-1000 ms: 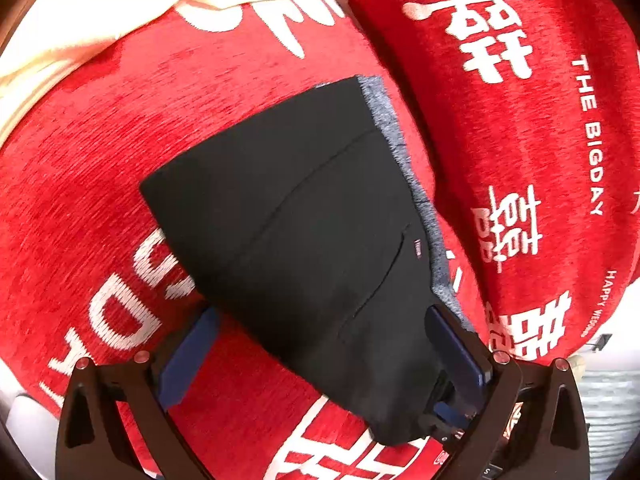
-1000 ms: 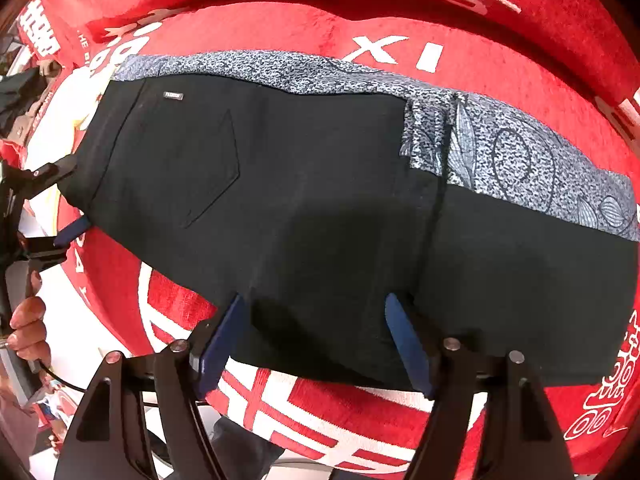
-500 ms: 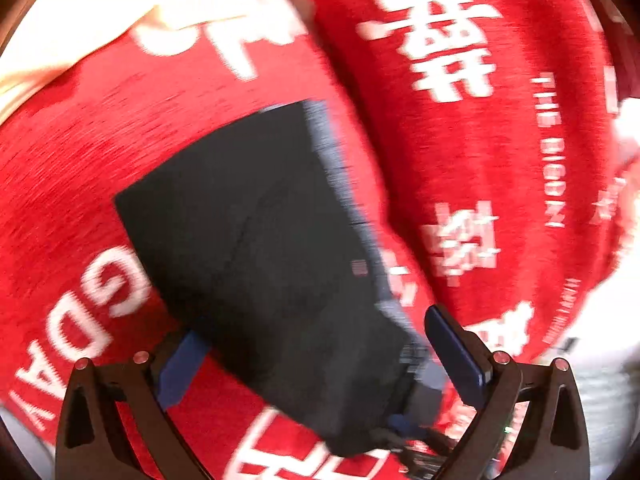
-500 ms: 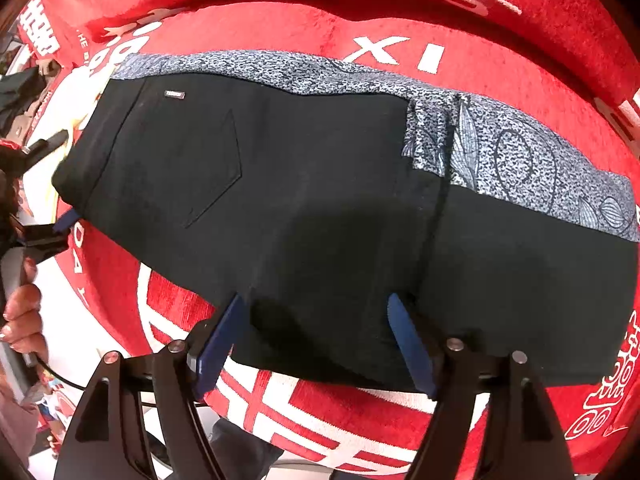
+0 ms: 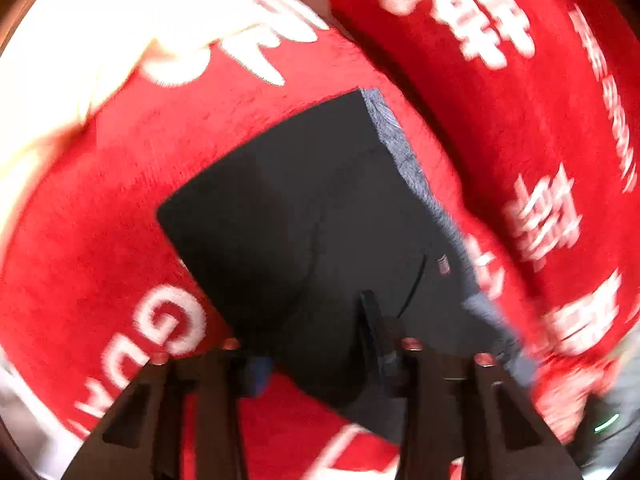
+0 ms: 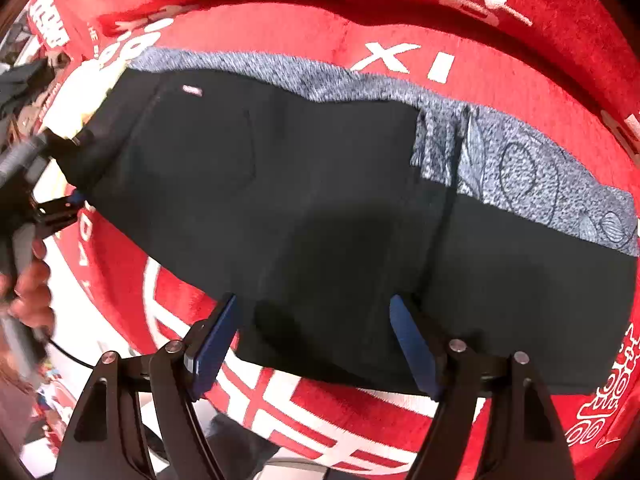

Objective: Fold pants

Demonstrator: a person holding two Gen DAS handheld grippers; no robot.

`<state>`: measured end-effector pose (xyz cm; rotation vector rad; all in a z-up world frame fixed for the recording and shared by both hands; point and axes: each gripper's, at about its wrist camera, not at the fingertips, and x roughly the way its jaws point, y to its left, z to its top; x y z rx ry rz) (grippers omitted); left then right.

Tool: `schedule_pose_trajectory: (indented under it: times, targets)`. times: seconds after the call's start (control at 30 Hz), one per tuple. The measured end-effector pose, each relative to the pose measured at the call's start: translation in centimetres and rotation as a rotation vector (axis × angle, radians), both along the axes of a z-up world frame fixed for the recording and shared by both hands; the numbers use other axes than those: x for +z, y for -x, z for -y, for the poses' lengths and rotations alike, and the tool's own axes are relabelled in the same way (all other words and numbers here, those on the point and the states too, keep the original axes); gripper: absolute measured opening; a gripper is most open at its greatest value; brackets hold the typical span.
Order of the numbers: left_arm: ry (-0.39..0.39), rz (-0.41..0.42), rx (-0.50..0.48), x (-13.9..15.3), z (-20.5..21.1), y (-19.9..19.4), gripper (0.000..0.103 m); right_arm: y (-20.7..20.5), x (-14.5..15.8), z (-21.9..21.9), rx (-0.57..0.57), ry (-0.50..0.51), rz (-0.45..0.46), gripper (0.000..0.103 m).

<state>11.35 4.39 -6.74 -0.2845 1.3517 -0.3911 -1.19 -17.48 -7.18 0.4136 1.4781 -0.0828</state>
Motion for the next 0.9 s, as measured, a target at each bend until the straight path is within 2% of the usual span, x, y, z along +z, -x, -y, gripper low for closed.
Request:
schedule_pose_trajectory:
  times: [0.03,0.2,0.3,0.4,0.57,0.77,0.9]
  targets:
    - [-0.037,0.046,-0.028,0.6,0.7,0.5,0.038,-0.3,0.6,0.3,-0.012,-0.019,0.007,0.08]
    - [-0.352,0.373,-0.271,3.1,6.6,4.7,0.038,-4.7,4.2,1.2,-0.01,-0.111,0.036,0.083]
    - [-0.433,0.465,-0.34,3.5,8.3,6.3,0.038,-9.1,6.2,0.0,0.059,-0.178,0.044,0.087]
    - [-0.465,0.492,-0.361,3.5,8.8,6.5,0.038,-14.1,7.3,-2.5,0.173,-0.252,0.028,0.096]
    - [-0.49,0.502,-0.38,3.1,8.9,6.3,0.038,-21.0,6.0,-8.7,0.321,-0.317,-0.087,0.097]
    - [-0.506,0.524,-0.392,3.2,9.0,6.9,0.038,-24.4,2.9,-14.6,0.435,-0.31,-0.195,0.097]
    - [-0.506,0.525,-0.393,3.3,9.1,6.8,0.038,-24.7,0.0,-17.2,0.542,-0.194,-0.303,0.096]
